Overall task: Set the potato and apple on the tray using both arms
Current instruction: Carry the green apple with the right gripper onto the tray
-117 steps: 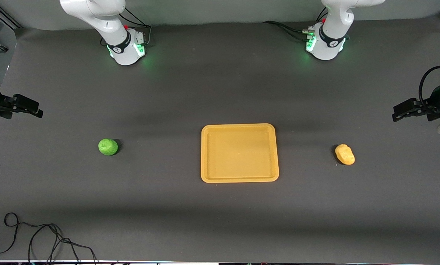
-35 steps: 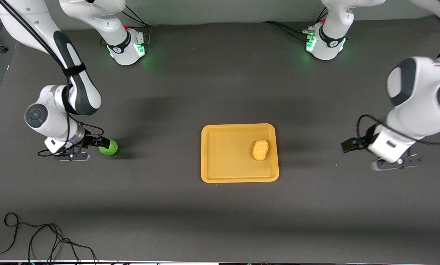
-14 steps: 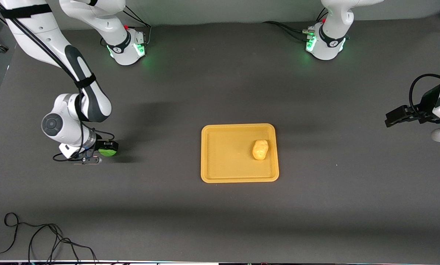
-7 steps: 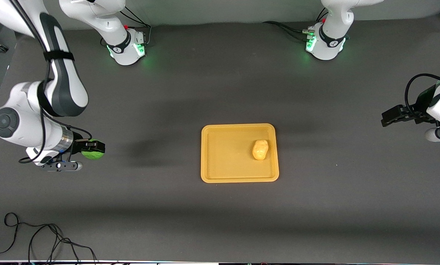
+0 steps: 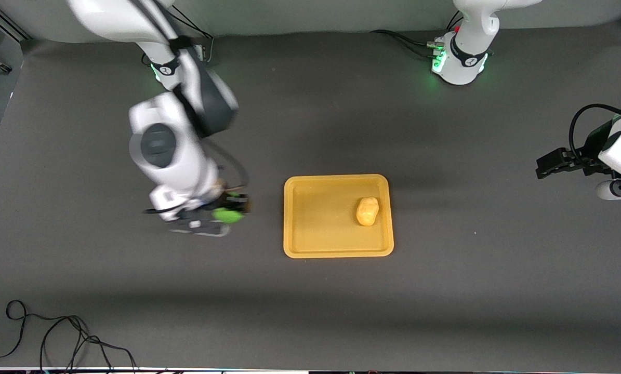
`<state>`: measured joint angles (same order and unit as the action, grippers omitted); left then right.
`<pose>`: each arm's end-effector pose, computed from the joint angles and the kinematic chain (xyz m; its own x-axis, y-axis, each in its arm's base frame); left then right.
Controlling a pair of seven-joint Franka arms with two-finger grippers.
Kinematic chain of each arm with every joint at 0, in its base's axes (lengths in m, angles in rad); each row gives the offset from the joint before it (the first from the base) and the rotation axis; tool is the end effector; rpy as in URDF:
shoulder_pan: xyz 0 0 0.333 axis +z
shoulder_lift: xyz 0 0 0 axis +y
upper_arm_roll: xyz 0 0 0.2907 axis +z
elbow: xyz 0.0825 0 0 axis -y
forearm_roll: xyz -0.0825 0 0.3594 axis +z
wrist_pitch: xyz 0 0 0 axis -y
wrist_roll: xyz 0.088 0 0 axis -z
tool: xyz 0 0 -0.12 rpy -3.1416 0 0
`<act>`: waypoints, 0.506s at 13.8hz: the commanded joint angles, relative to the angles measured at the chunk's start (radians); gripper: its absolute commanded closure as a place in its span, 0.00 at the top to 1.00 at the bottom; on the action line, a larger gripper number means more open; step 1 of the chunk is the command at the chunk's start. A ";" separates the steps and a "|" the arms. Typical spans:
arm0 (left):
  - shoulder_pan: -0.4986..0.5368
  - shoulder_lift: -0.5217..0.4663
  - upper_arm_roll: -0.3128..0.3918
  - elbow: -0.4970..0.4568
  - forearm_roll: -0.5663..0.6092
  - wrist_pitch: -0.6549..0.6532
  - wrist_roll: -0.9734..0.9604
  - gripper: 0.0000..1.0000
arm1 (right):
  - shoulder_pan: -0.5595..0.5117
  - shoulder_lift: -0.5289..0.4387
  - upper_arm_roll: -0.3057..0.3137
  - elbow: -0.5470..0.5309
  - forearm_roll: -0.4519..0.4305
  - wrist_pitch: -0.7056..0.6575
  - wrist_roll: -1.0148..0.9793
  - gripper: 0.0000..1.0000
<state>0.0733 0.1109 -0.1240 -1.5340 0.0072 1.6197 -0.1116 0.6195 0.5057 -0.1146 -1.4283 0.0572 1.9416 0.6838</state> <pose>0.5629 -0.0244 0.5467 0.9978 0.0609 -0.0249 0.0611 -0.9981 0.0038 0.5757 0.3372 0.3791 0.9829 -0.1838 0.0097 -0.1837 -0.9830 -0.0055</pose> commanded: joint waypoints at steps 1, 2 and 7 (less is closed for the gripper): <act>-0.006 0.006 0.004 0.023 -0.004 -0.012 0.016 1.00 | 0.113 0.212 -0.019 0.273 0.006 -0.059 0.202 0.44; -0.007 0.009 0.004 0.022 -0.004 -0.012 0.016 1.00 | 0.144 0.273 -0.017 0.342 0.007 -0.056 0.264 0.44; -0.009 0.012 0.004 0.020 -0.004 -0.010 0.015 1.00 | 0.232 0.471 -0.016 0.471 0.004 0.075 0.356 0.44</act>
<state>0.0728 0.1152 -0.1244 -1.5339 0.0066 1.6197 -0.1090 0.8471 0.8893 -0.1160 -1.0449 0.0570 1.9812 1.0214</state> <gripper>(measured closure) 0.000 0.225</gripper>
